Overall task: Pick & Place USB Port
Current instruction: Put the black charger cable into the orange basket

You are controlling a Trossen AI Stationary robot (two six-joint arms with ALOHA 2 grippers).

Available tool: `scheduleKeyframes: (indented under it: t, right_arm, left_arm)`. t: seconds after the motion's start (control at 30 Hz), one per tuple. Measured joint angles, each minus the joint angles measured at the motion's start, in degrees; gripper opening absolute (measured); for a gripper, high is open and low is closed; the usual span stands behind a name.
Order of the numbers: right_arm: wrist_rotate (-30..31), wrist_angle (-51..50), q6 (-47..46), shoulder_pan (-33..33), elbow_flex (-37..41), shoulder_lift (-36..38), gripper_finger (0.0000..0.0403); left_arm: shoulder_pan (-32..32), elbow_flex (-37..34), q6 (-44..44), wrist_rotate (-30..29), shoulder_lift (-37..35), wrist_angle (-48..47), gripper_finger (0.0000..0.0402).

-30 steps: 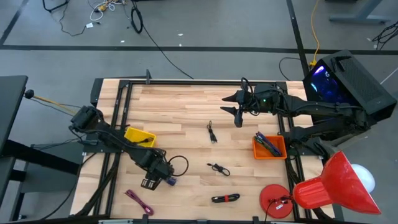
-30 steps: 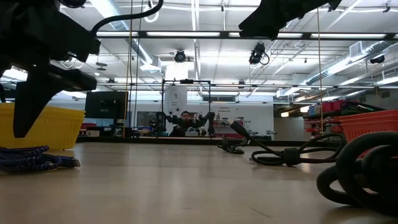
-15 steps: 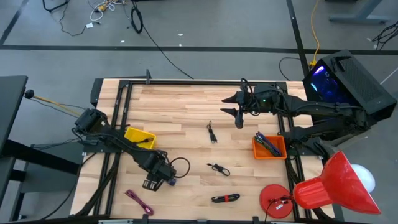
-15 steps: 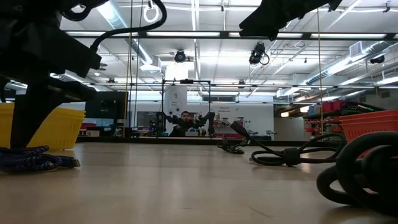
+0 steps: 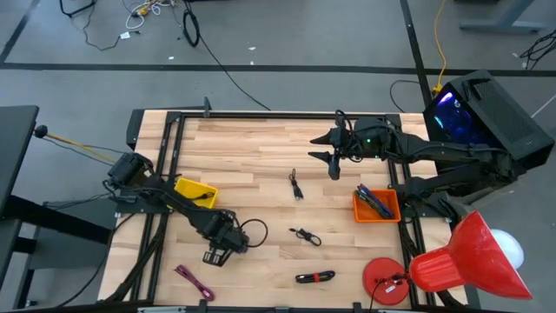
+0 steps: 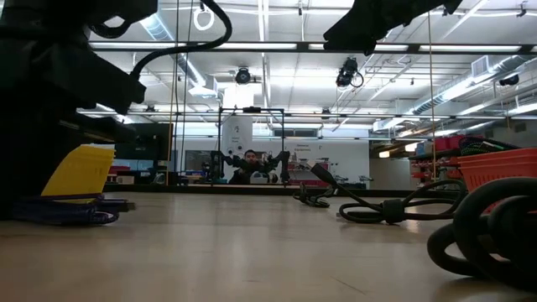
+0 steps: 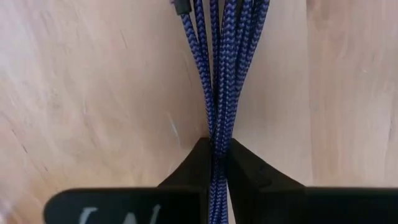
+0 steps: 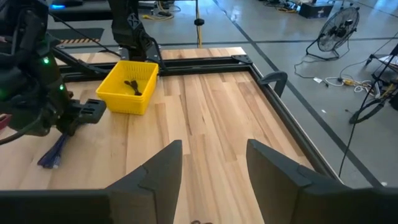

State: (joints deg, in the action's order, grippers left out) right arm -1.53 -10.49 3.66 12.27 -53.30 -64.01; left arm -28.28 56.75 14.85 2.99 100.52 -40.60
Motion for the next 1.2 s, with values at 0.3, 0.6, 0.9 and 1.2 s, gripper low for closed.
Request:
scheduleKeyframes:
  t: [0.3, 0.6, 0.9, 1.2]
  right_arm:
    - [0.20, -0.50, 0.02, 0.02, 0.00, 0.00, 0.0180]
    - [-2.09, 2.34, -0.74, -0.65, 1.81, -0.02, 0.0180]
    - [-7.02, 22.32, -3.09, -5.21, 9.28, 0.00, 0.0180]
    - [-2.37, 28.47, -1.19, -11.18, 10.84, -0.02, 0.0180]
  left_arm:
    - [1.54, 12.06, -2.95, -14.20, -5.43, -4.89, 0.0028]
    - [3.35, 21.25, -9.53, -43.32, -13.06, -5.88, 0.0028]
    - [12.29, 21.20, -23.25, -47.35, -15.81, 9.70, 0.0027]
    - [22.14, 19.63, -31.27, -36.11, -15.66, 25.14, 0.0027]
